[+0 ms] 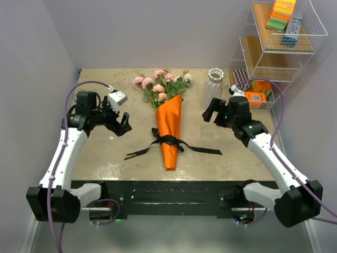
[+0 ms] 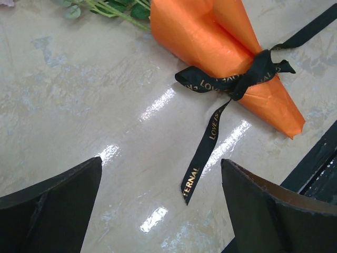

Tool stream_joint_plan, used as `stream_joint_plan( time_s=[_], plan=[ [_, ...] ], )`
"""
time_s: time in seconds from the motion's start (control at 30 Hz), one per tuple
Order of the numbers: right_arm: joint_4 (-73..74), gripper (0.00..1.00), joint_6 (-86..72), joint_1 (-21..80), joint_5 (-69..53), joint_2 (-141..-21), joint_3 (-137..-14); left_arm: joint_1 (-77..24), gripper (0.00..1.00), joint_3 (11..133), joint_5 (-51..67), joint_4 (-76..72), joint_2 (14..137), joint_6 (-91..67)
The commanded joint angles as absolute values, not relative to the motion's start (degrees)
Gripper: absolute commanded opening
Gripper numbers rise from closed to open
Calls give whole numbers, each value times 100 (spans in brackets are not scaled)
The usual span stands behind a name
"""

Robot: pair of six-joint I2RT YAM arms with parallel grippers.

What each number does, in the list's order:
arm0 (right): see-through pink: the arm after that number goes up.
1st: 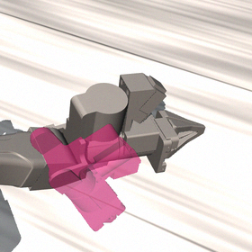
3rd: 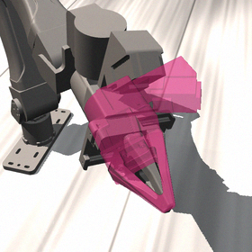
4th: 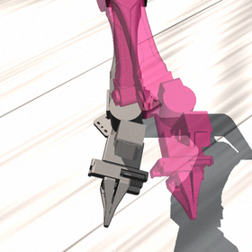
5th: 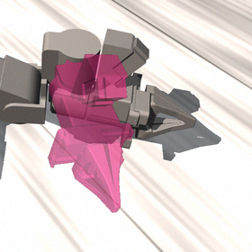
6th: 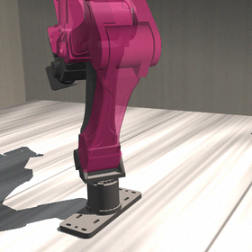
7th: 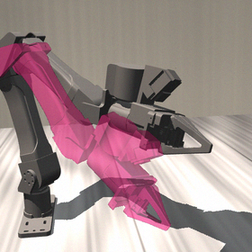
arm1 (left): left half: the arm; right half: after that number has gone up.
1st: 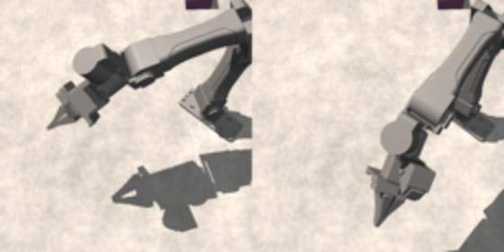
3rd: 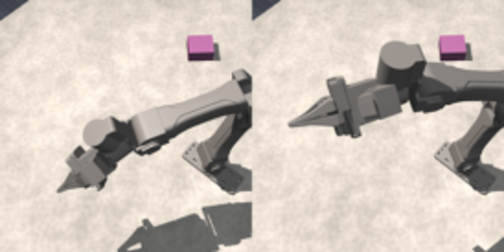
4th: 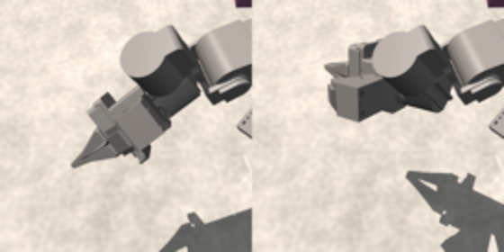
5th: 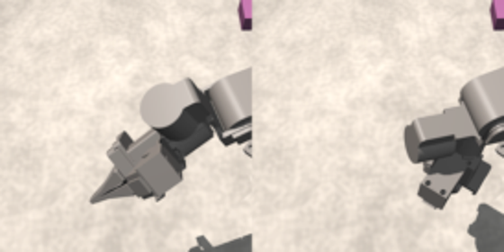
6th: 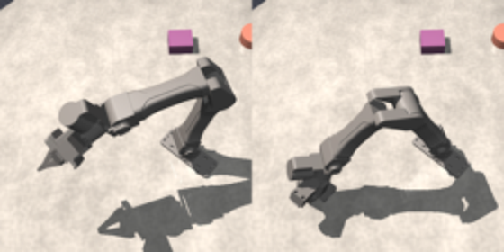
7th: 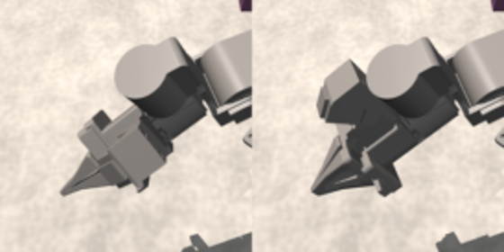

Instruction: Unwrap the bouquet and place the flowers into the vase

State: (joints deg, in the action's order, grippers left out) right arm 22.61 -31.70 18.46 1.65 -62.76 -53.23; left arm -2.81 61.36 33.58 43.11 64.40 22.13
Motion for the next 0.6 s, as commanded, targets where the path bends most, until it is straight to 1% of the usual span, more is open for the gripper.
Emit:
stream_joint_plan(
  time_s=[0.0, 0.03, 0.1, 0.13, 0.17, 0.2, 0.23, 0.3, 0.37, 0.43, 0.57],
  plan=[
    [2083, 99, -2805, 2161, 70, -6144, -5239, -509, 99, 6083, 3744, 4324, 6583, 2443],
    [2057, 99, -2691, 2284, 201, -6065, -5186, -710, 99, 6056, 3675, 4298, 6627, 2461],
    [2300, 99, -2681, 2767, 1043, -6134, -5185, -1052, 99, 5933, 3595, 4210, 6697, 2478],
    [2407, 99, -2715, 2969, 1333, -6239, -5220, -1159, 99, 5889, 3560, 4175, 6723, 2496],
    [2582, 99, -2759, 3310, 1893, -6493, -5334, -1247, 99, 5845, 3551, 4053, 6741, 2496],
    [2706, 98, -2803, 3470, 2090, -6643, -5344, -1344, 99, 5732, 3568, 3982, 6820, 2487],
    [2820, 93, -2908, 3620, 2266, -6749, -5344, -1380, 99, 5687, 3568, 3912, 6873, 2487],
    [2874, 88, -3084, 3989, 2573, -7039, -5248, -1528, 99, 5599, 3568, 3806, 7065, 2557],
    [2769, 88, -3357, 4261, 2637, -7250, -5063, -1625, 99, 5546, 3498, 3640, 7198, 2584],
    [2602, 85, -3593, 4376, 2672, -7356, -4931, -1792, 99, 5467, 3393, 3481, 7391, 2584],
    [2338, 84, -3770, 4587, 2663, -7497, -4650, -2039, 99, 5519, 3305, 3191, 7769, 2566]
  ],
)
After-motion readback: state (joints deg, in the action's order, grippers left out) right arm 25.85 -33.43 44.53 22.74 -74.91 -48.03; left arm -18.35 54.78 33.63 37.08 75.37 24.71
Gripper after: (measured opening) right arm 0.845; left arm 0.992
